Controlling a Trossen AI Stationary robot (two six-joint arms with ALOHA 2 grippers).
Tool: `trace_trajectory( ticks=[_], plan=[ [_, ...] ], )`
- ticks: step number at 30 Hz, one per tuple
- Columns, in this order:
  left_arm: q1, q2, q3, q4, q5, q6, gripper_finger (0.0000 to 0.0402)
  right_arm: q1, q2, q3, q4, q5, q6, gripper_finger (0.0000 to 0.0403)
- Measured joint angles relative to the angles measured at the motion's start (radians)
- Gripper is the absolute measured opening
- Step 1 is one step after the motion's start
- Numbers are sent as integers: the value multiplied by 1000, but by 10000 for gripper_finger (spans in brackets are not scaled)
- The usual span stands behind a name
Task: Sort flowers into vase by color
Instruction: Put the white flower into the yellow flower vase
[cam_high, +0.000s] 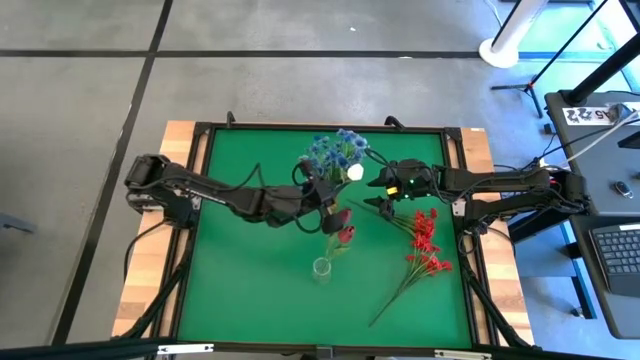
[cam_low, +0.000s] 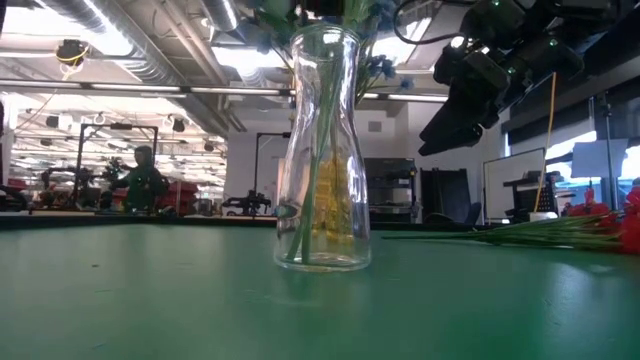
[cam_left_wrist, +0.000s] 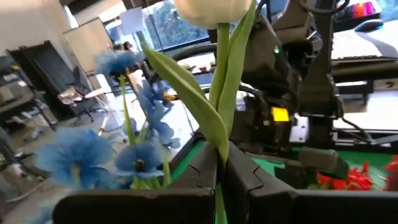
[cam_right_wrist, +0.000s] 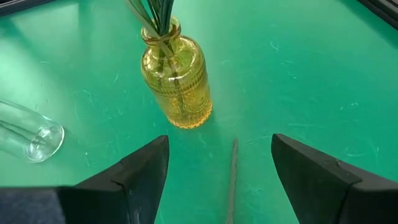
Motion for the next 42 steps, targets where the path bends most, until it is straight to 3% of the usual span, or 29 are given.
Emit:
trace_trajectory(
  ticks=[5,16,22,35,42],
  plan=[
    [5,4,0,-30,24,-38,0,0,0,0,3,-5,0,282],
    [4,-1,0,-84,-75,-43,0,0,0,0,5,-12,1,282],
    [34,-2,0,-172,-24,-156,0,0,0,0,6,-26,2,282],
    [56,-1,-95,-69,8,-202,1,0,0,0,8,-25,2,282],
    [48,-1,-93,-27,-27,-123,42,0,0,0,23,-25,2,282]
  ],
)
